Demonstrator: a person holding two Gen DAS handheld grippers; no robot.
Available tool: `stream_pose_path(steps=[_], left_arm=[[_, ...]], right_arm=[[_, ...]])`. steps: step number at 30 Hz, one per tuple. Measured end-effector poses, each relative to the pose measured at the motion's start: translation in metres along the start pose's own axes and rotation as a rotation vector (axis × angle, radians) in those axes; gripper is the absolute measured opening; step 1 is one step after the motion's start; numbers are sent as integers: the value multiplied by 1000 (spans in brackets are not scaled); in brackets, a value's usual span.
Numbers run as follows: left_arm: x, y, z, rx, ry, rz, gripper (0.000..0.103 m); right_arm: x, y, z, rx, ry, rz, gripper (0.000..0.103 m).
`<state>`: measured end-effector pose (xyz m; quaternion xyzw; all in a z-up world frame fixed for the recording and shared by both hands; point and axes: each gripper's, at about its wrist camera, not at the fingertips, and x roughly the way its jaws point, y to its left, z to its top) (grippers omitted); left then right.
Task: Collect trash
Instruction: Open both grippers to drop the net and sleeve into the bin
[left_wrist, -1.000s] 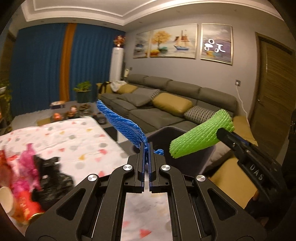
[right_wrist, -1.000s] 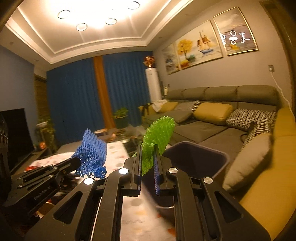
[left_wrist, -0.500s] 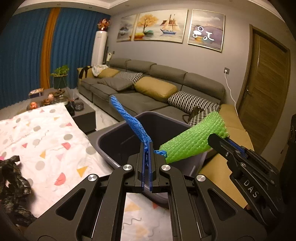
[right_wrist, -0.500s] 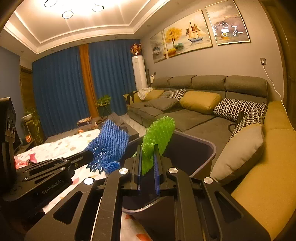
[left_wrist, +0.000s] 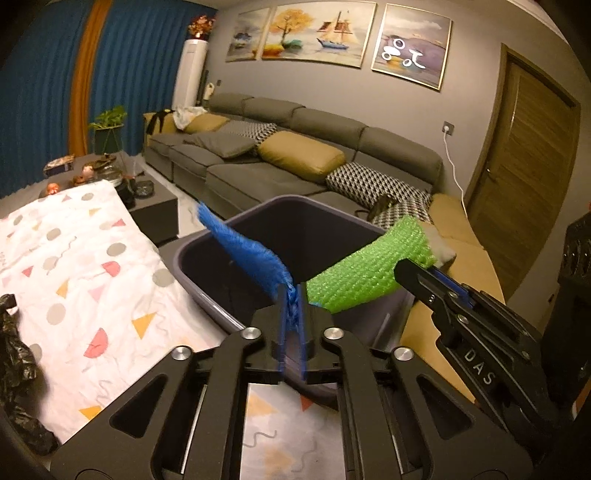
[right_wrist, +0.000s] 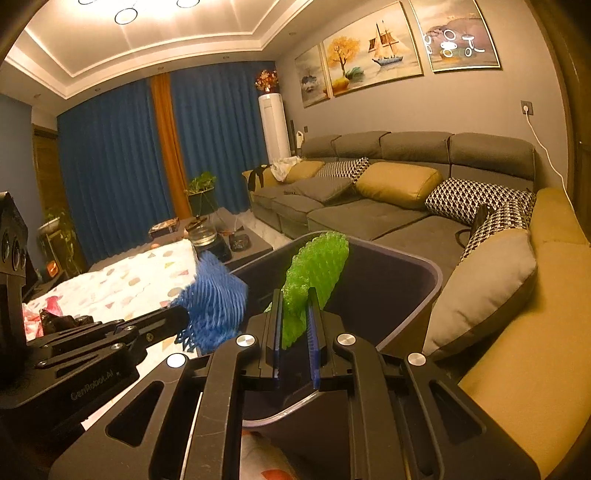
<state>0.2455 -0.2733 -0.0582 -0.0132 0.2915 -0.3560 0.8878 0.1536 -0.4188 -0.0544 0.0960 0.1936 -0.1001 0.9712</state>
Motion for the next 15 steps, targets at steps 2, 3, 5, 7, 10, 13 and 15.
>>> stream_pose_path(steps=[2,3,5,7,10,13,15], left_arm=[[1,2,-1,-9,4,-9,22],[2,3,-2,-13,6,-12,33],[1,7,-4,-28,1,-13,53],[-2,9,-6,-38,-9,5,66],[-11,19,-10,-65,-33,55,81],[-25,29,-14,-96,-58,131,87],[-36,35,-18,-115,-77,192,89]], right_arm=[[2,0,-1,0,6,1,13],[2,0,-2,-1,9,2,14],[3,0,-2,-3,11,2,20],[4,0,-2,-5,14,-3,22],[4,2,-2,-7,14,-11,31],[2,2,-2,-9,8,-20,36],[-2,4,-2,-8,2,-18,39]])
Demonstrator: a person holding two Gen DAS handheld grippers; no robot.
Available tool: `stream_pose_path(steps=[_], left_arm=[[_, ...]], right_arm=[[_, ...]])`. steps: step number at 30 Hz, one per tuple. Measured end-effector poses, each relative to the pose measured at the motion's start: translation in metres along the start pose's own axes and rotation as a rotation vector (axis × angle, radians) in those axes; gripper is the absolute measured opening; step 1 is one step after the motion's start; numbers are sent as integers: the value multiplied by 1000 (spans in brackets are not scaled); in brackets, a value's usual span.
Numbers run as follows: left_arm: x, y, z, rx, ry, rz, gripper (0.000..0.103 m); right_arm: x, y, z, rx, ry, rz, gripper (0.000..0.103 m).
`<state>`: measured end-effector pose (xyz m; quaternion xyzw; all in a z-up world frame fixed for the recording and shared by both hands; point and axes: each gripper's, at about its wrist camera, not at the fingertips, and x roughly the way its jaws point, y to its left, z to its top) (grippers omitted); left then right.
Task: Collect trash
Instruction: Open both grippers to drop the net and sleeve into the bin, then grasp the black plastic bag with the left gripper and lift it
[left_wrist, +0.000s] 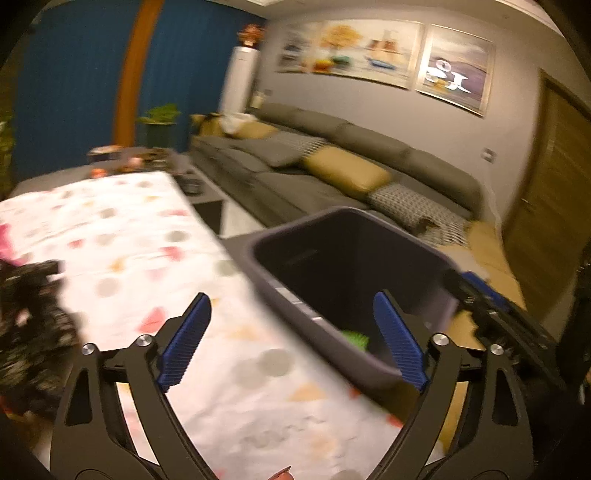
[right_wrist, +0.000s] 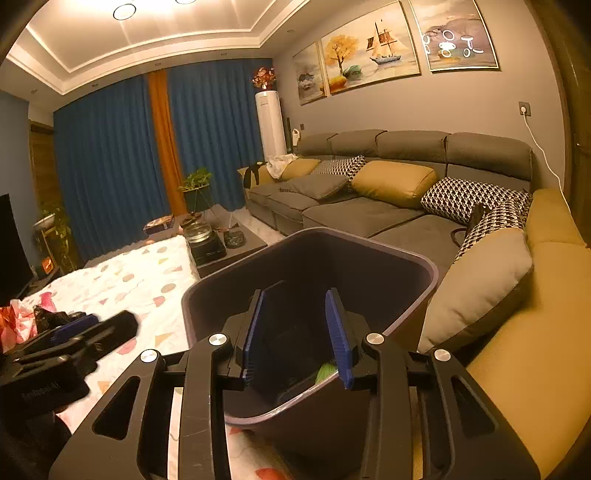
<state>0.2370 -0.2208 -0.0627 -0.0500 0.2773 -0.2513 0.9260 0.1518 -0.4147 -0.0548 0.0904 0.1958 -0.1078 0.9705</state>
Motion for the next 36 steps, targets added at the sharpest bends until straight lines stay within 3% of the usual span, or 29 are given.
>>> stream_pose_path(steps=[8,14,19,23,31,36], left_arm=[[-63,34,-12,-38,-96,298,91],[-117,67,-25,-95,-166,436,91],[-145,105,-40,-161,-161,483,91],[-159,122,-46,-194,-159,471,87],[-145,126,-42,-145,-123,458,62],[-125,139,-39,-169,-60,459,46]], right_arm=[[-17,28,-12,-18,0,54,55],[-34,67,-27,-50,7,143,64],[-41,97,-37,-82,15,201,65],[-41,121,-43,-106,33,251,65],[-41,138,-48,-117,38,285,65],[-37,141,-46,-117,42,286,65]])
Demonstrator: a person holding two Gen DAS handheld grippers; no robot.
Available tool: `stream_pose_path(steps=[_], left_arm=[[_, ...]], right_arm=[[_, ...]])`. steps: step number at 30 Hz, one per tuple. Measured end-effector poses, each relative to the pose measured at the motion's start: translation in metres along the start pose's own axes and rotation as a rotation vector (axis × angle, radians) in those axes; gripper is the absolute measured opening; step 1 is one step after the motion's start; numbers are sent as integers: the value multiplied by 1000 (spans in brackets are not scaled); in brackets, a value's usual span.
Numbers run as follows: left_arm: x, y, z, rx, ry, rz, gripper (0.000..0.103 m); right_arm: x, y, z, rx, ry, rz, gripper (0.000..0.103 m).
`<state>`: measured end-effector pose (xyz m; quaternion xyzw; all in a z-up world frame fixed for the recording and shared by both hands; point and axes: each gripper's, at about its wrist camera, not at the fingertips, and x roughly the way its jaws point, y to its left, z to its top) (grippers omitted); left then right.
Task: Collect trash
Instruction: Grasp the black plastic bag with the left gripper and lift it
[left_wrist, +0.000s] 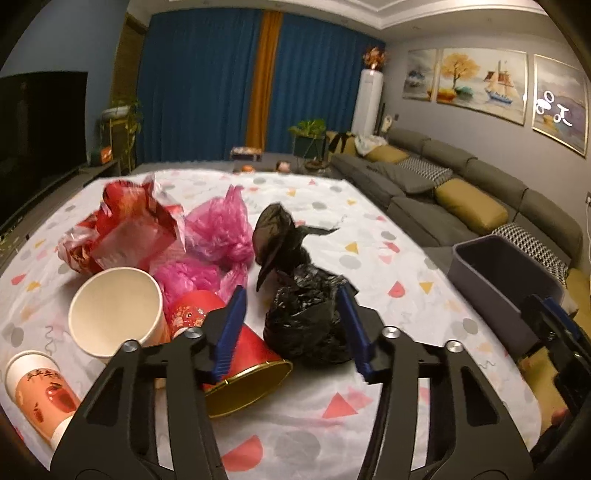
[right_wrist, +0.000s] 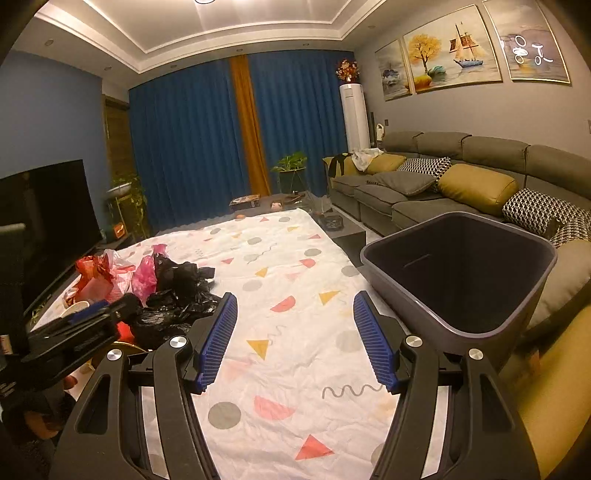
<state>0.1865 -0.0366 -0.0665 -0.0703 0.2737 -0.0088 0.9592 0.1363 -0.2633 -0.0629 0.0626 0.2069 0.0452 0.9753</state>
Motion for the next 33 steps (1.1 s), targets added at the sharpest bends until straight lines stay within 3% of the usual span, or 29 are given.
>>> stream_pose_path(steps=[2,6,9,15,21,28,33], left_arm=[[8,2,0,-11,25,-7,40],[18,2,-3,-8,57,-28,14],[19,1,-4,-4,57,-38,5],[9,4,-1,-32,24,-81,2],[-20,4,15,-42,-57,-104,2],[-52,17,36,-45,-165,-21,2],[-58,41,45,-88,-186,42,2]], right_arm=[[2,0,1,1,2,1,65],[9,1,0,2,11,12,65],[14,6,1,-9,17,23,65],[24,16,2,-31,24,40,65],[29,21,3,-32,35,53,65],[42,37,5,-53,54,87,65],[57,62,10,-79,76,143,65]])
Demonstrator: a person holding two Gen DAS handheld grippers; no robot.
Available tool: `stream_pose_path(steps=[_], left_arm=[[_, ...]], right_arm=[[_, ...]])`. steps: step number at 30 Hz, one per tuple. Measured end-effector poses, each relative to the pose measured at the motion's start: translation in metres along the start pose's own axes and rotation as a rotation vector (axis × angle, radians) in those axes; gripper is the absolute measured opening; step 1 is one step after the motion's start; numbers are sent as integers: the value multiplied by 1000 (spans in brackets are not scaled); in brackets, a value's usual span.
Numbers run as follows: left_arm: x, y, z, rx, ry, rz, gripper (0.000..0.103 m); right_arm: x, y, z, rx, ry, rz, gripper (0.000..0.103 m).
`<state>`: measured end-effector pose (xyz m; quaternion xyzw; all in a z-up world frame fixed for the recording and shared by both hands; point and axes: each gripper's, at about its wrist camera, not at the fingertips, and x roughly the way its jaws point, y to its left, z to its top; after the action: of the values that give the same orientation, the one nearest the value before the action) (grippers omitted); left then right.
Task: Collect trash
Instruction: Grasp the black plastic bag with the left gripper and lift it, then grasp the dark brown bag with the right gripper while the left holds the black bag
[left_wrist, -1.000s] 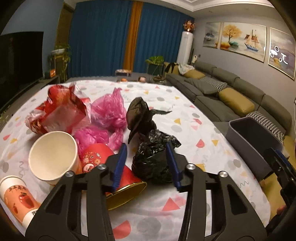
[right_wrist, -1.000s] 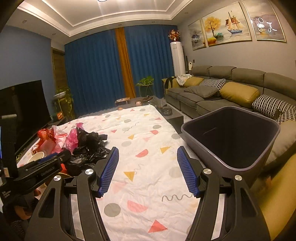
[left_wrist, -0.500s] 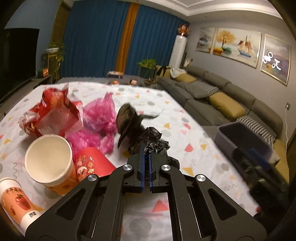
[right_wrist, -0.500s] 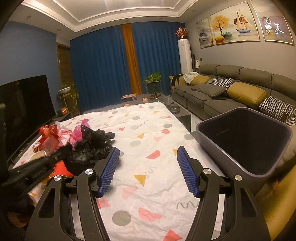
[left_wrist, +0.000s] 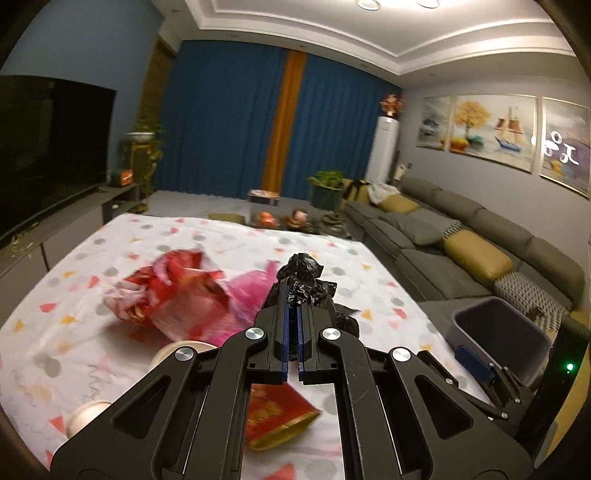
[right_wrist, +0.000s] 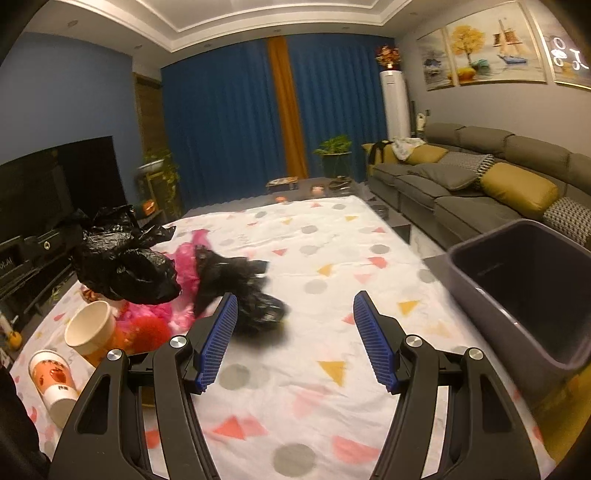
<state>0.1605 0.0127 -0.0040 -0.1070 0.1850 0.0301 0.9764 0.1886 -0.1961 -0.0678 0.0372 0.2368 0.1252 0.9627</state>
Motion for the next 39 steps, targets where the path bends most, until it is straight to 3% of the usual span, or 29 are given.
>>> stream_pose_path(steps=[14,19,22,24,28,39], left_arm=[[6,43,19,-91,-23,106,2],[12,51,17,-112,-5,106,2],[15,51,16,-108,1,102,2],[16,51,14,-106,6,97,2],[18,48,13,-99,14,88,2],[9,29,12,-70,8,41,2]], right_arm=[[74,49,18,-67,76,79,65],[103,62,18,-72,122,101,54],[116,65,16,-66,159,120,39],[121,67,13,-72,180,124,24],[117,65,13,-86,169,112,5],[61,32,26,-43,62,68,1]])
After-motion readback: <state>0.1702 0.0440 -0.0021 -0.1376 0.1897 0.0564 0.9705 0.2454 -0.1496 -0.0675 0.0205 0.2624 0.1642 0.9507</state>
